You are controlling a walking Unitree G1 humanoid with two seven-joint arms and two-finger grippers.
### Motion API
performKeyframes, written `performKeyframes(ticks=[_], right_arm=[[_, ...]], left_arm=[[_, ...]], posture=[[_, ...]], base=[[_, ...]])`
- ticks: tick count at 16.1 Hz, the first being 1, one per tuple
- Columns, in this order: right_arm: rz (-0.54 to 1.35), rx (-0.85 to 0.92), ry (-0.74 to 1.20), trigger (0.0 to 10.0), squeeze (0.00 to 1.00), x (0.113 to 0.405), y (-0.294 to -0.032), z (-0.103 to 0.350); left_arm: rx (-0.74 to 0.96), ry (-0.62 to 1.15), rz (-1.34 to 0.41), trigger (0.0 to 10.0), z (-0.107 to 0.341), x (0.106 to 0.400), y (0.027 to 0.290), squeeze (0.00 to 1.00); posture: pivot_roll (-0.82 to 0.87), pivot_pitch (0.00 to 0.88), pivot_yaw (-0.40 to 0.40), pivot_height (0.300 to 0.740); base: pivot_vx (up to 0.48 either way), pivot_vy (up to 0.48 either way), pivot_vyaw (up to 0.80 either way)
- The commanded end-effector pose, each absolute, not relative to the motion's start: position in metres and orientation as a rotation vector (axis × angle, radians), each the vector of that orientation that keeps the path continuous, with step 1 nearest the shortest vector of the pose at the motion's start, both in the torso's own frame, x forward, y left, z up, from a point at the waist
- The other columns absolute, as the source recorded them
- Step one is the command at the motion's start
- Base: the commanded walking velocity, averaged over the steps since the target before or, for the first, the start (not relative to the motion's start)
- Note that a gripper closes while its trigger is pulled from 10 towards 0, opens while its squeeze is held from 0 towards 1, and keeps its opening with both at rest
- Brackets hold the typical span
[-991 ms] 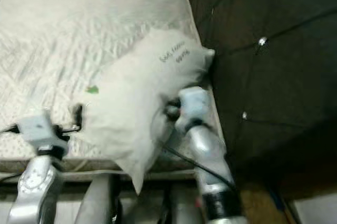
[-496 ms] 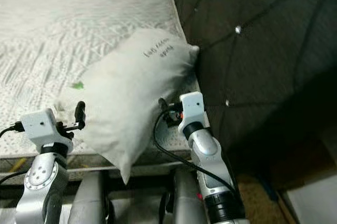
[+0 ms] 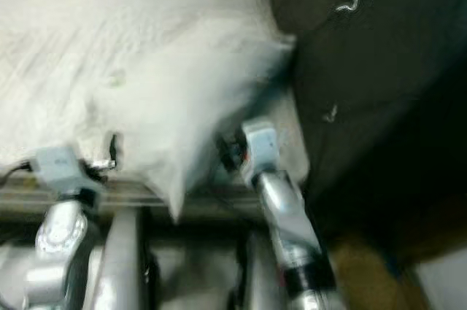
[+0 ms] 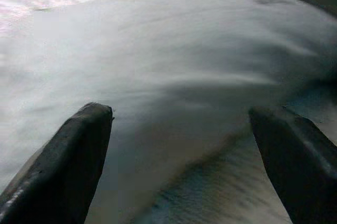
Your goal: Clean up the room
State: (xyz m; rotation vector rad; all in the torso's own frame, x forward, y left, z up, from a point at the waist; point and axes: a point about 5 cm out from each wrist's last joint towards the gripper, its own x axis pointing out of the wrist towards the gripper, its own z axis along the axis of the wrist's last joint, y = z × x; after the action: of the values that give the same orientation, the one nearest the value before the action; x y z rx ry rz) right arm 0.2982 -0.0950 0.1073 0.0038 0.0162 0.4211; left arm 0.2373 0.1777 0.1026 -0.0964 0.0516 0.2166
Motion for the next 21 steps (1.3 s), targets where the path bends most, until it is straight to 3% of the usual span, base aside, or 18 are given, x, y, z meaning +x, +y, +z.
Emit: performKeyframes(ticks=[1, 5, 10, 13, 17, 21], right_arm=[[0.435, 0.005, 0.038, 10.0, 0.0, 0.295, -0.095, 0.102], [0.602, -0.035, 0.048, 10.0, 0.0, 0.288, -0.081, 0.101], [0.798, -0.061, 0.127, 10.0, 0.0, 0.282, -0.07, 0.097], [0.936, -0.096, 0.174, 10.0, 0.0, 0.276, -0.051, 0.094], [0.907, -0.05, 0.163, 10.0, 0.0, 0.288, -0.036, 0.101], [0.837, 0.053, 0.202, 10.0, 0.0, 0.3, -0.026, 0.107]], left_arm=[[-0.088, 0.038, 0.211, 10.0, 0.107, 0.239, 0.175, 0.0], [-0.07, 0.055, 0.249, 10.0, 0.105, 0.235, 0.177, 0.0], [-0.05, 0.072, 0.284, 10.0, 0.106, 0.225, 0.186, 0.0], [-0.027, 0.111, 0.302, 10.0, 0.105, 0.214, 0.193, 0.0], [0.012, 0.164, 0.455, 10.0, 0.097, 0.174, 0.213, 0.0], [0.015, 0.169, 0.46, 10.0, 0.1, 0.172, 0.212, 0.0]], posture=[[0.11, 0.119, -0.081, 0.552], [0.12, 0.13, -0.094, 0.497], [0.14, 0.146, -0.104, 0.497], [0.14, 0.145, -0.099, 0.497], [0.18, 0.151, -0.113, 0.497], [0.21, 0.149, -0.128, 0.497]], base=[[0.0, 0.0, 0.0], [0.0, 0.0, 0.0], [0.0, 0.0, 0.0], [0.0, 0.0, 0.0], [0.0, 0.0, 0.0], [0.0, 0.0, 0.0]])
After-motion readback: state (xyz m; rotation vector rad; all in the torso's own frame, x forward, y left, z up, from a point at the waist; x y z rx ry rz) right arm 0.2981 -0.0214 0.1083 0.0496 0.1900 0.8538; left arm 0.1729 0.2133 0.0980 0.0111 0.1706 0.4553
